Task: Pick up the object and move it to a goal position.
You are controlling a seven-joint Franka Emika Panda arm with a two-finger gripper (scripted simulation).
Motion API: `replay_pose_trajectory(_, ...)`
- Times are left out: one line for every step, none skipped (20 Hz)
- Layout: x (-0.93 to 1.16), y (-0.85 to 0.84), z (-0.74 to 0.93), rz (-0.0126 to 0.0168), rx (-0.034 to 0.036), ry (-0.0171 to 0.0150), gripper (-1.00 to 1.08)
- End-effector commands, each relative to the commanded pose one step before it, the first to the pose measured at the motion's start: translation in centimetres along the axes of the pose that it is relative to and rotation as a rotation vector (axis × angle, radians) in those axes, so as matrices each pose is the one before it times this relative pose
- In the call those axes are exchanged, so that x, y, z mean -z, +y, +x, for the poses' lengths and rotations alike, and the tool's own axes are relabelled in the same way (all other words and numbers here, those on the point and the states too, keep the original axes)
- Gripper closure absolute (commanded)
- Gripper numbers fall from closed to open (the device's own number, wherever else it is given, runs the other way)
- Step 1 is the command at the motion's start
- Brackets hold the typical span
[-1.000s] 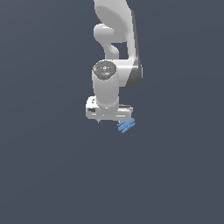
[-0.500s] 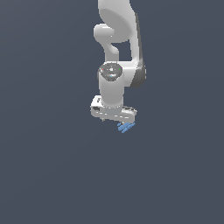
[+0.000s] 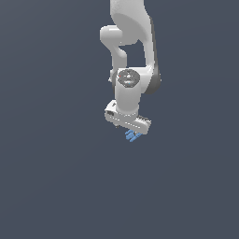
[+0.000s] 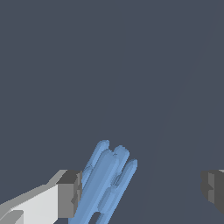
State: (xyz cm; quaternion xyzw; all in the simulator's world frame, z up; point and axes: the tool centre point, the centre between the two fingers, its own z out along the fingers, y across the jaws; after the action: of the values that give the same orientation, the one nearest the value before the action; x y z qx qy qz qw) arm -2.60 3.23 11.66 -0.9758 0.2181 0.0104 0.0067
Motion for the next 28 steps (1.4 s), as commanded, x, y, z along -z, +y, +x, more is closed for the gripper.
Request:
replay_pose_trajectory(-0.382,-0.455,-0.587,-0.00091,-0.05550,0.00253,-0.92)
replay_pose_trajectory(-0.149,-0.162,-0.244,-0.00034,-0.02161,0.00098,-0.92)
replay_pose_trajectory(-0.148,-0.154,-0.248,-0.00031,-0.02162,0.00100,-0.92)
replay_pose_trajectory(-0.146,-0.147,-0.252,-0.00029,-0.02162,0.00102,-0.92)
replay_pose_trajectory(-0.145,-0.138,-0.255,-0.00027,-0.02163,0.00104,-0.92)
replay_pose_trajectory(-0.144,-0.130,-0.259,-0.00024,-0.02163,0.00106,-0.92)
replay_pose_trajectory(-0.143,-0.122,-0.262,-0.00021,-0.02164,0.00108,-0.92)
replay_pose_trajectory(-0.141,-0.113,-0.265,-0.00019,-0.02165,0.00110,-0.92)
replay_pose_trajectory(-0.140,-0.105,-0.268,-0.00016,-0.02164,0.00111,-0.92)
replay_pose_trajectory(-0.139,-0.096,-0.269,-0.00013,-0.02166,0.00113,-0.92)
replay_pose_trajectory(-0.136,-0.087,-0.269,-0.00010,-0.02144,0.00113,-0.92)
replay_pose_trajectory(-0.128,-0.075,-0.258,-0.00007,-0.02043,0.00109,-0.92)
replay_pose_trajectory(-0.120,-0.064,-0.245,-0.00004,-0.01933,0.00105,-0.92)
replay_pose_trajectory(-0.113,-0.054,-0.232,-0.00002,-0.01822,0.00100,-0.92)
replay_pose_trajectory(-0.105,-0.045,-0.219,0.00001,-0.01711,0.00094,-0.92)
replay_pose_trajectory(-0.097,-0.037,-0.205,0.00002,-0.01603,0.00089,-0.92)
replay_pose_trajectory(-0.090,-0.030,-0.191,0.00004,-0.01492,0.00083,-0.92)
replay_pose_trajectory(-0.083,-0.024,-0.177,0.00005,-0.01381,0.00078,-0.92)
replay_pose_trajectory(-0.076,-0.019,-0.163,0.00006,-0.01271,0.00072,-0.92)
replay_pose_trajectory(-0.069,-0.015,-0.149,0.00006,-0.01161,0.00066,-0.92)
replay_pose_trajectory(-0.062,-0.011,-0.135,0.00007,-0.01051,0.00060,-0.92)
replay_pose_trajectory(-0.055,-0.008,-0.121,0.00006,-0.00940,0.00054,-0.92)
replay_pose_trajectory(-0.048,-0.007,-0.107,0.00006,-0.00827,0.00048,-0.92)
replay_pose_trajectory(-0.042,-0.004,-0.093,0.00006,-0.00718,0.00041,-0.92)
replay_pose_trajectory(-0.035,-0.002,-0.078,0.00005,-0.00609,0.00035,-0.92)
replay_pose_trajectory(-0.029,-0.002,-0.064,0.00005,-0.00497,0.00029,-0.92)
replay_pose_trajectory(-0.022,-0.001,-0.050,0.00004,-0.00387,0.00022,-0.92)
replay_pose_trajectory(-0.016,0.000,-0.034,0.00003,-0.00280,0.00016,-0.92)
